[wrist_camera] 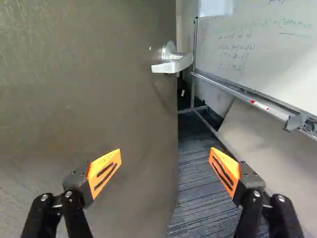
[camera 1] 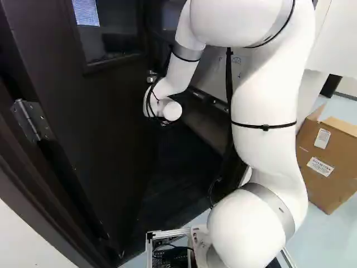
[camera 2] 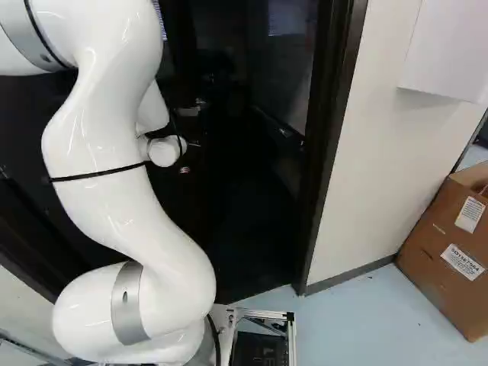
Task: Open the door and move inside
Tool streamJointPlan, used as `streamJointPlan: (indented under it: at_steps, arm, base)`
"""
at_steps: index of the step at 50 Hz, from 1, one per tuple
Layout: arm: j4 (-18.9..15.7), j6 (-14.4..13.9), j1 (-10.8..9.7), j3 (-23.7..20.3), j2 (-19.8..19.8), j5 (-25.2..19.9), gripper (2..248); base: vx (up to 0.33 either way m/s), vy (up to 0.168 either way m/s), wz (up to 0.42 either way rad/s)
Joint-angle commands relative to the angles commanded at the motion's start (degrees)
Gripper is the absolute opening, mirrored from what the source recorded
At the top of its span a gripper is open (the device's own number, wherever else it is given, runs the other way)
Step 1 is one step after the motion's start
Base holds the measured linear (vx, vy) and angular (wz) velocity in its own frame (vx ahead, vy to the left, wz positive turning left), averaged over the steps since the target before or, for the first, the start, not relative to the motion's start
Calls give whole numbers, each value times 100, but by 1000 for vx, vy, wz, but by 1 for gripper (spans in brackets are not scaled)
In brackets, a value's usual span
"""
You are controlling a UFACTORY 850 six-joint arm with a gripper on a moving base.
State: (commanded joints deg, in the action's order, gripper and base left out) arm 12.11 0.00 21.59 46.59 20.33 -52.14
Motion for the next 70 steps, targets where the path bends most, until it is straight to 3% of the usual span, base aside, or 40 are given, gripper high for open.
streamJointPlan:
  at_steps: [35,70]
  arm:
    - [-208,0,454,354,286,0,247]
    - [-693,0,880,812,648,0,247]
  base:
    - [0,-5,-22]
    - [0,0,0]
